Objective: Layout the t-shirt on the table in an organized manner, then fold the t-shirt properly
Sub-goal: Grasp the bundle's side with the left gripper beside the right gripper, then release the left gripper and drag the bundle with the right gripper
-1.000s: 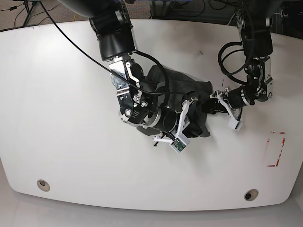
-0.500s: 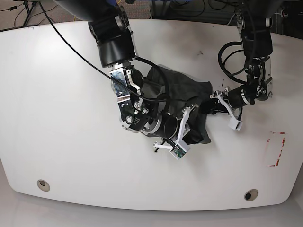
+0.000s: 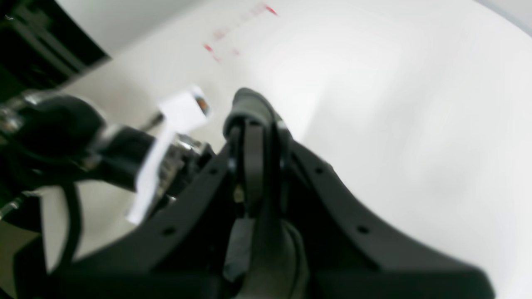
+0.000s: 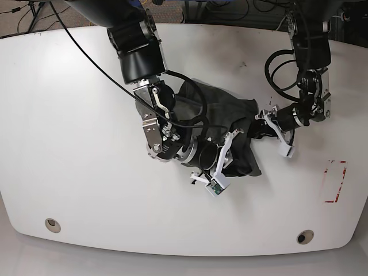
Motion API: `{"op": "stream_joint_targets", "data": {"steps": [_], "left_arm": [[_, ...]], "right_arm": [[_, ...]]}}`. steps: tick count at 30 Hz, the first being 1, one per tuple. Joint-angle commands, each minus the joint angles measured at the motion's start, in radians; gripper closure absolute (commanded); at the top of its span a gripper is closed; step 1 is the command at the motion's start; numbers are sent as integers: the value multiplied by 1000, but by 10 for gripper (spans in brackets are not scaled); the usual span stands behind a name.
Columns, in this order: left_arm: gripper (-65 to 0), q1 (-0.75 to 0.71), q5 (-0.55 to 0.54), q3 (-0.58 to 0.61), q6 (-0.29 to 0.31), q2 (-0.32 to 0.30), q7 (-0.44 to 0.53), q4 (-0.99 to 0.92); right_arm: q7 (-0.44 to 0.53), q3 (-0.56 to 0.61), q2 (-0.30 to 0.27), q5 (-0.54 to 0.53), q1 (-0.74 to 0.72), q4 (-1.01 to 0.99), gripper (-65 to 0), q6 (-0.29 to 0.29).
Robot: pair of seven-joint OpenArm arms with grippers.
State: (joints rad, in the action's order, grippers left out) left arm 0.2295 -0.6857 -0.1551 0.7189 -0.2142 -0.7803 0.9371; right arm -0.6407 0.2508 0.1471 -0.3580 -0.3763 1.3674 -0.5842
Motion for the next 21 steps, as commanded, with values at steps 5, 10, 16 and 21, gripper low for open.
{"op": "stream_joint_targets", "data": {"steps": [5,10,16,21], "left_arm": [[-103,-6,68,4,-21,-8,-69,-2],[-103,-6,68,4,-21,-8,-69,-2],[-103,-6,68,4,-21,-8,-69,-2],[-103,-6,67,4,-21,-8,-69,-2]], "right_arm": [[29,3,10,-82,-42,17,-21,39],[31,34,10,-63,-49,-12,-21,39],[32,37,10,-66,-54,-58,-21,39],[32,37,10,-66,-54,-90,-21,39]]}}
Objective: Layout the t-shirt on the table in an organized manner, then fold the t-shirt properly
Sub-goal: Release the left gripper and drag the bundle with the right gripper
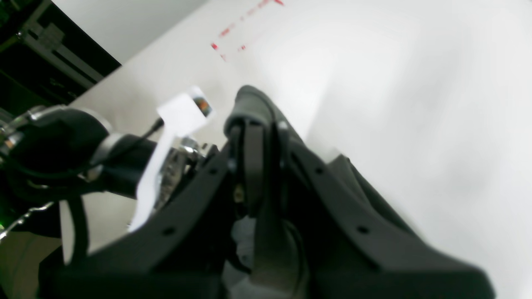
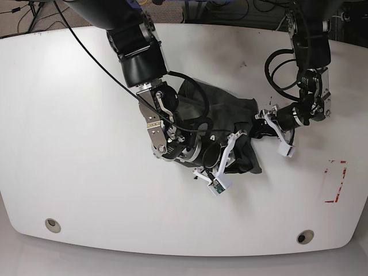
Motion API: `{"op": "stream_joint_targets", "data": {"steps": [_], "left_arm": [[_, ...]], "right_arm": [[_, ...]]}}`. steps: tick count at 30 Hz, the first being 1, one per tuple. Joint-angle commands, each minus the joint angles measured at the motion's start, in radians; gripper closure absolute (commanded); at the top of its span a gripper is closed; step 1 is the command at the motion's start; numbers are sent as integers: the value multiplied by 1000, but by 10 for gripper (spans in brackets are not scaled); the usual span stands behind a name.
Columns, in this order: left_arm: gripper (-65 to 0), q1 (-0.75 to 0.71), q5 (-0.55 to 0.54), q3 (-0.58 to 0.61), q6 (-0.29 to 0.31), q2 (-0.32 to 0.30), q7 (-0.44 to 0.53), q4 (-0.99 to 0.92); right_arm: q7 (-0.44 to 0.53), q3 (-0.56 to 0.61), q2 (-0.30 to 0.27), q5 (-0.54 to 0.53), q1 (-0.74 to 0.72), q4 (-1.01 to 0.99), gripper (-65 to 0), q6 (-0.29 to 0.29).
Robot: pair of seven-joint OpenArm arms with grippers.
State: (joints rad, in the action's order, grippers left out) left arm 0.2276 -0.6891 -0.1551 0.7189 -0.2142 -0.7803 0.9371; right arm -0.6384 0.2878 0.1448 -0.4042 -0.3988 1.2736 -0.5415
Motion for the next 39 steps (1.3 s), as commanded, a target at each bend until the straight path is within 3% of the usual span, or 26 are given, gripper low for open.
{"op": "stream_joint_targets", "data": {"steps": [1,5,8,12,16,22,30,34,39], "left_arm": [[-103,-4,70,4,-21,-8,-69,-2],[-103,-4,70,4,-21,-8,-69,-2],[-103,-4,70,4,-21,-8,-69,-2],[-103,-4,70,4,-21,-8,-69,-2],[-103,-4,70,4,-21,-8,-69,-2],[-103,-4,70,4,-21,-8,-69,-2],[-103,-1,65,-1,-21,-9,-117,84],[-103,-4,19,-2,-21,-15,-132,158],[-103,-27,-70,-2,-21,-66,-132,225]], "right_arm": [[32,0,12,-20,-32,-5,-22,-4],[75,0,12,-19,-33,-35,-76,-4],[117,0,12,-15,-32,-45,-219,2],[139,0,12,-15,-28,-44,-450,56],[139,0,12,-19,-28,-24,-602,99],[127,0,12,-19,30,116,-618,108],[22,0,-20,-12,156,298,-618,100],[21,3,-61,-12,202,309,-618,99],[21,52,-121,-11,215,306,-618,99]]}}
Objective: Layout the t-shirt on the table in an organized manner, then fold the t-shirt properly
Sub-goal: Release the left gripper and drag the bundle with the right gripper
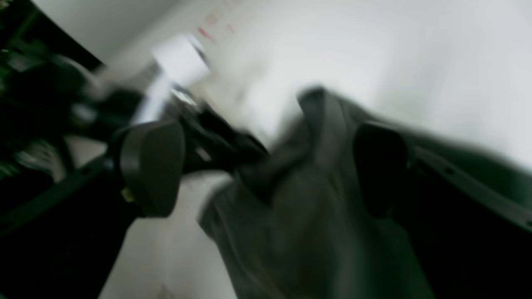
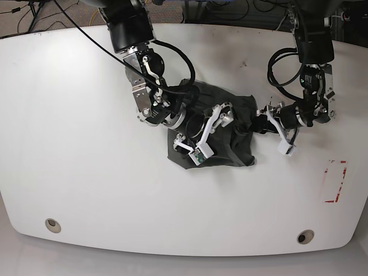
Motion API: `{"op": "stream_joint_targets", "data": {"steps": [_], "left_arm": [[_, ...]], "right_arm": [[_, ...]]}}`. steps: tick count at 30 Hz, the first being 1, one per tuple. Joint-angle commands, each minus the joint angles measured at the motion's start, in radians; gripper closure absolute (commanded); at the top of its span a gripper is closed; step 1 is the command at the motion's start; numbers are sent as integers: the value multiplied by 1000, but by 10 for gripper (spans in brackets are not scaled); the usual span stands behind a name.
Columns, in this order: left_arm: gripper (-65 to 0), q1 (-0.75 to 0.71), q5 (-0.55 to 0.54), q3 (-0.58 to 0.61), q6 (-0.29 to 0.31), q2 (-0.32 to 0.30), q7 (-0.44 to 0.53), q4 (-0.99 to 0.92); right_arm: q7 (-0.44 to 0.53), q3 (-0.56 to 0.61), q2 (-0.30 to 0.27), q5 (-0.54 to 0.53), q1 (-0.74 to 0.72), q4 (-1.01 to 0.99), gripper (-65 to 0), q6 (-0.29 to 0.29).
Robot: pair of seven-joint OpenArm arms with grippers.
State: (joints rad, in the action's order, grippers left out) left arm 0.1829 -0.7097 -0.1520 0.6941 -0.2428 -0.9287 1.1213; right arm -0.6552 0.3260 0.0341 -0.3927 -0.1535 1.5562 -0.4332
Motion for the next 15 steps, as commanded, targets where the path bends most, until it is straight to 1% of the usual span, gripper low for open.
{"op": "stream_joint_targets", "data": {"steps": [1,3,5,7,10,13,15], "left_arm": [[-104,14,-66,-5,4,-45,17,50],[-104,11,-101,-5,4,-60,17,67],[-104,10,-133,-5,4,-80,17,90],[-104,2,-175,-7,4,-111,17,121],[-104,-27,-232,-16,4,-158,17,177],[-104,-59,-265,-71,4,-208,17,233],[-104,-82,-276,-116,4,-231,17,254]], "right_arm": [[38,28,-23,-22,-30,25,-615,-9],[38,60,-41,-22,-30,26,-595,-9],[38,88,-56,-22,-30,26,-558,-9],[38,115,-73,-22,-33,26,-510,-9],[38,155,-84,-22,-39,25,-453,-9],[39,186,-95,-21,-42,22,-423,-9],[39,201,-95,-21,-54,20,-425,-5]]}}
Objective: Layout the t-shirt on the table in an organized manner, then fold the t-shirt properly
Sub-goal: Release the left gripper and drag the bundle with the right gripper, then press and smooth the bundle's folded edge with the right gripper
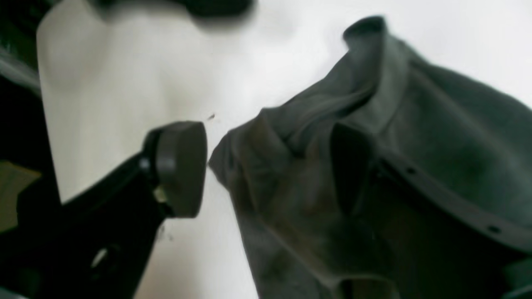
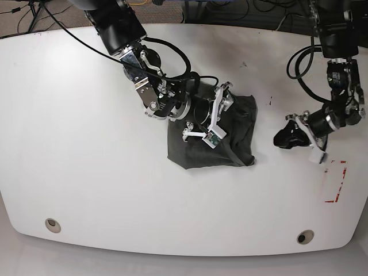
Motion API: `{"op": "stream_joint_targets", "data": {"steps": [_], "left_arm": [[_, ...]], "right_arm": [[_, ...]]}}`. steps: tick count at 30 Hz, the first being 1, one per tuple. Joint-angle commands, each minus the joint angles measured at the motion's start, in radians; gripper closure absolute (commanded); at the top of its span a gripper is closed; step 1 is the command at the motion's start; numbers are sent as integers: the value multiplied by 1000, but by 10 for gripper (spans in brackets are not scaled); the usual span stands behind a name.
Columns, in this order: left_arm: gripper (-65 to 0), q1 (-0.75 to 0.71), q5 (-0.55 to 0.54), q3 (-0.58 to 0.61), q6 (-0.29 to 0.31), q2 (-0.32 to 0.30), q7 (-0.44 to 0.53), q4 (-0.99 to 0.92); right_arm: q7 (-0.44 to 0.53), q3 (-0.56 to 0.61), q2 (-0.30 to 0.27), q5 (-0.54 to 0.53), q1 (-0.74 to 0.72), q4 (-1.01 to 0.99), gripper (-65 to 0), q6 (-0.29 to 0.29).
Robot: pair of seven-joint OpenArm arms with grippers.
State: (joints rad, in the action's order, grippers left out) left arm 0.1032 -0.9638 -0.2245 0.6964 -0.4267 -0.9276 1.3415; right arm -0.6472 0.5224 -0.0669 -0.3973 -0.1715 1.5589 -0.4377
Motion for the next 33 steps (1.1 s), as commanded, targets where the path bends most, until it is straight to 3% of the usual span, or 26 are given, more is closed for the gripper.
{"op": "stream_joint_targets", "data": {"steps": [1,5,12,16,23,25,33], "left_arm": [[-104,-10,-24,-63,2,-56,15,40],[-104,-40,-25,-143,2,-105,15,45],[-104,-82,-28,-200,2,-166,15,45],[-104,-99,-28,-201,2,-180,15,48],[-104,-119,-28,-203,2,-179,15,46],[-104,-125,-28,-203,2,-177,15,46],[-104,-132,-25,-201,2,-172,15,43]], "right_arm": [[31,14,6,-15,-43,16,-423,1],[31,71,14,65,-66,-24,-420,3],[36,84,98,277,-78,-113,-420,-5],[91,84,134,363,-78,-173,-419,-6],[139,84,143,377,-78,-237,-406,-6],[140,84,144,377,-78,-246,-365,-6],[140,86,146,377,-73,-245,-71,-6]]}}
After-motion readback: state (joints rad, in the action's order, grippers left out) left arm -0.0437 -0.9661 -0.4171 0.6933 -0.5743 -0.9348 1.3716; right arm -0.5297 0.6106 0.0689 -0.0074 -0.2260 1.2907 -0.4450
